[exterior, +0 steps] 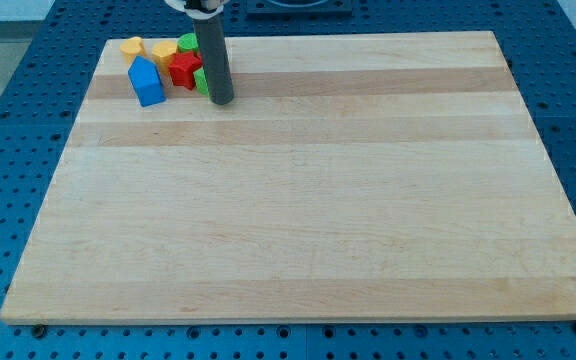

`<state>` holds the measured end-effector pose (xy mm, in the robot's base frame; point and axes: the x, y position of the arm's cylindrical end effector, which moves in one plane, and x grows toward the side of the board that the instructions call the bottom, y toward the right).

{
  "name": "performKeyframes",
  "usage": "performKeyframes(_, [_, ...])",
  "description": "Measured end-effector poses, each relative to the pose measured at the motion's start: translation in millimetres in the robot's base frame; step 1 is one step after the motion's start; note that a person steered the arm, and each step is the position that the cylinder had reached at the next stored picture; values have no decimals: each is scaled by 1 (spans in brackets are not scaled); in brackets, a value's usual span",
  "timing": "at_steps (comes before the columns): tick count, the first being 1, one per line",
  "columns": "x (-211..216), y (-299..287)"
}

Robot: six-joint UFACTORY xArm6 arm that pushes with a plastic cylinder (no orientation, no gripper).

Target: Point your arm to the green circle

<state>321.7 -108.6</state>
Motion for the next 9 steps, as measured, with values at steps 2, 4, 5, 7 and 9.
performKeyframes(2, [0,33])
performKeyframes(4, [-34,97])
performKeyframes(5, [-78,95])
performKeyframes(7, [-130,54])
performKeyframes(9, [-130,33])
